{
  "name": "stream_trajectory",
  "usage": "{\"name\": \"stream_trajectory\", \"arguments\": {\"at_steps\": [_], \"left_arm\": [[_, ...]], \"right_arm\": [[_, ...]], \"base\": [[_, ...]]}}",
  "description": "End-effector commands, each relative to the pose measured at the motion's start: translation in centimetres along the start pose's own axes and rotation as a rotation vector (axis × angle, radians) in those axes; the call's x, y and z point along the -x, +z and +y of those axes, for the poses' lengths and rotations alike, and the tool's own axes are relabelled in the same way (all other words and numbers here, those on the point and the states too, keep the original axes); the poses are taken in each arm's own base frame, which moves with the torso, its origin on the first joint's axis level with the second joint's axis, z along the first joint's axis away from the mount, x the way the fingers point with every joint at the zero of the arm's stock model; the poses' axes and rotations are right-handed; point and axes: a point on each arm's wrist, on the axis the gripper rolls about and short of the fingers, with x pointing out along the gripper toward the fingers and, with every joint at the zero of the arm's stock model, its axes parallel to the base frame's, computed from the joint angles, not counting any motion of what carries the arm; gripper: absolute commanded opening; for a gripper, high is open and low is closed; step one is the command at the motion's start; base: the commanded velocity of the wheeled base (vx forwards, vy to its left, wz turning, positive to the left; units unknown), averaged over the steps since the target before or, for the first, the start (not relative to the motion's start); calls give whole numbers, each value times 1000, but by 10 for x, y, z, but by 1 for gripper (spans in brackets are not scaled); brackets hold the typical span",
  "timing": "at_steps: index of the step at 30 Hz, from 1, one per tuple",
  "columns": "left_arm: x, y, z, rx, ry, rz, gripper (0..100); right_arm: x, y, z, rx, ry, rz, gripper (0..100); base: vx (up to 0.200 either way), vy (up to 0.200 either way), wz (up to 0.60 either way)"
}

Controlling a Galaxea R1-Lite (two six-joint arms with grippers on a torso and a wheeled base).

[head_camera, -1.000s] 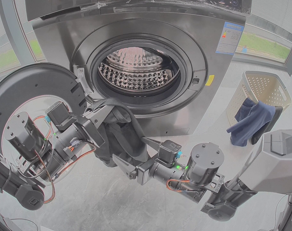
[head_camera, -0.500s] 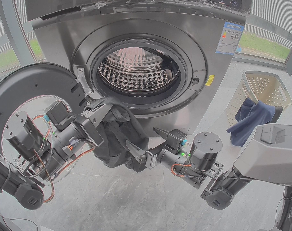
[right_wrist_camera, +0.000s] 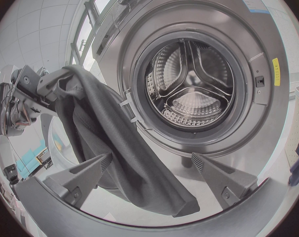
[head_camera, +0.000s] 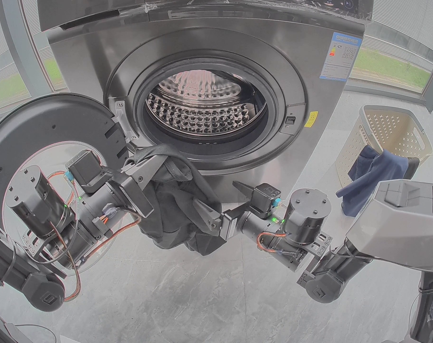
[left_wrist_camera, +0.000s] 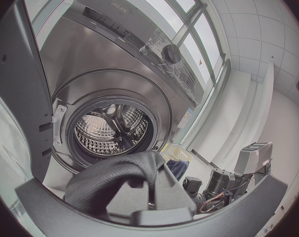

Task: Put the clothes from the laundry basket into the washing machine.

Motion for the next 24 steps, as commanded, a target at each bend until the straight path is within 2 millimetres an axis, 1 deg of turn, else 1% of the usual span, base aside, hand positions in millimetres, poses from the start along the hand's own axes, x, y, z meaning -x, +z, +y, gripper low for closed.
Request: {"name": "stream_trajectory", "arguments": {"at_steps": [1,8,12,15,19,23,24], "left_arm": [[0,-1,0,1,1,2,0],[0,0,0,-1,1,2,0],[1,-1,1,2,2,5,0],[2,0,5,-5,20,3,0],[1,0,4,-4,13,2,0],[1,1,2,-4,9,-3,0],[1,1,2,-4,9,-3,0]], "right_arm": [[2,10,-6,0,-14,-22,100],[1,7,-5,-8,-13,-19,100],[-4,9,-5,-9,-12,-42,100],[-3,14,-8,-8,-18,-52,100],[-1,15,-8,-8,-19,-49,100],[-4,9,-6,-10,-16,-43,100],[-6,5,-6,-10,-16,-33,100]], "base": [[0,0,0],[0,0,0],[0,0,0],[0,0,0],[0,0,0],[0,0,0],[0,0,0]]}}
